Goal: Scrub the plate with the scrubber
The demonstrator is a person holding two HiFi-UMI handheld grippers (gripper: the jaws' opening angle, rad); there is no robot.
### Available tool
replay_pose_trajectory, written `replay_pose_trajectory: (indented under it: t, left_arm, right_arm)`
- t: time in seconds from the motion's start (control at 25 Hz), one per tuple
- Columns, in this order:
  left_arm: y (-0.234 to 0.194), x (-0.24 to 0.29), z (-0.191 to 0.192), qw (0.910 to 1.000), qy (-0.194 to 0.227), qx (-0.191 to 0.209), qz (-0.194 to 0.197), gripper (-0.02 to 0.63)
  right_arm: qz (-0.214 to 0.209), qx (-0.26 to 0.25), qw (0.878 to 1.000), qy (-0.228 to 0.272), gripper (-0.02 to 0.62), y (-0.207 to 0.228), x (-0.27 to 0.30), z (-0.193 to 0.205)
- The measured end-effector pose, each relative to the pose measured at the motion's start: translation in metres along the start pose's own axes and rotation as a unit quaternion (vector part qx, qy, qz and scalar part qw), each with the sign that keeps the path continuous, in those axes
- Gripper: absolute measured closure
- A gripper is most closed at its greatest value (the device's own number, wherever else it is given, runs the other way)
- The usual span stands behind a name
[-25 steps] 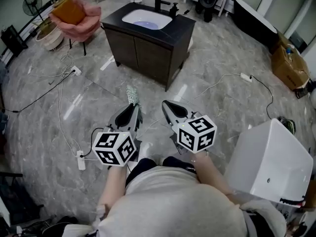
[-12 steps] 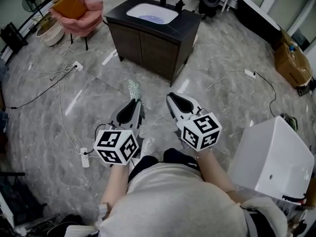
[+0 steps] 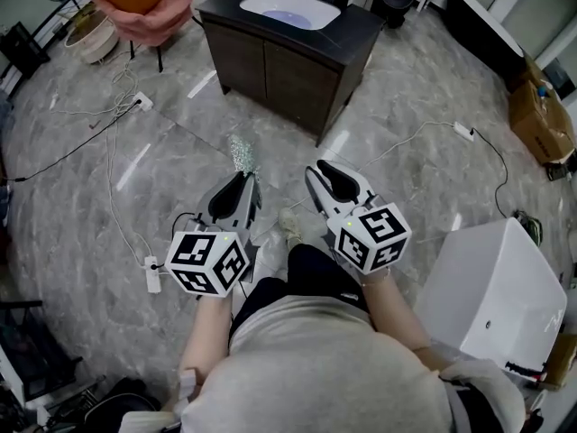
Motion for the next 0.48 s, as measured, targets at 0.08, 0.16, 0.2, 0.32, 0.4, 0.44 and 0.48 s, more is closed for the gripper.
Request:
replay_pose_trajectory:
  t: [0.08,0.16,0.2,0.32,0.4,0.44,0.48]
  left_arm:
    - [-0.009,0.010,-0.003,1.0000,0.004,-0.005,-0.005,0.552]
    - [-0.021,0.024,-0.008,0.9999,0.005,-0.007,-0.012,0.552]
    - [-0.027,0.031,-0.011,0.9999,0.005,-0.006,-0.015,0.552]
    - [-0.044,0.058,-0.024,0.9997,0.008,-0.001,-0.022,0.552]
    - [-0.055,0.078,-0.034,0.9996,0.012,0.003,-0.027,0.552]
    - [-0.061,0.090,-0.039,0.9995,0.013,0.005,-0.029,0.552]
    - [-0.067,0.102,-0.043,0.9994,0.012,0.007,-0.031,0.552]
  right_arm:
    - [0.001,-0.002,1.000,0.002,0.503,0.009,0.014,-0.004]
    - [-0.002,-0.003,1.000,0.005,0.500,0.019,0.033,-0.010]
    - [-0.005,-0.003,1.000,0.007,0.495,0.024,0.043,-0.013]
    - [-0.013,-0.008,1.000,0.011,0.486,0.041,0.072,-0.028]
    - [-0.020,-0.010,1.000,0.014,0.483,0.055,0.093,-0.038]
    - [-0.022,-0.010,1.000,0.014,0.483,0.063,0.104,-0.043]
    - [-0.024,-0.009,1.000,0.015,0.483,0.072,0.115,-0.047]
Point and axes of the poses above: the fingertips, and each gripper's own axes: x forward along the fingers, y to its right, z out of its underside, the point moved 1 cm from there along -x, backward along the fingers, and after that the axes turned 1 degree about z, right-handed, at the moved point
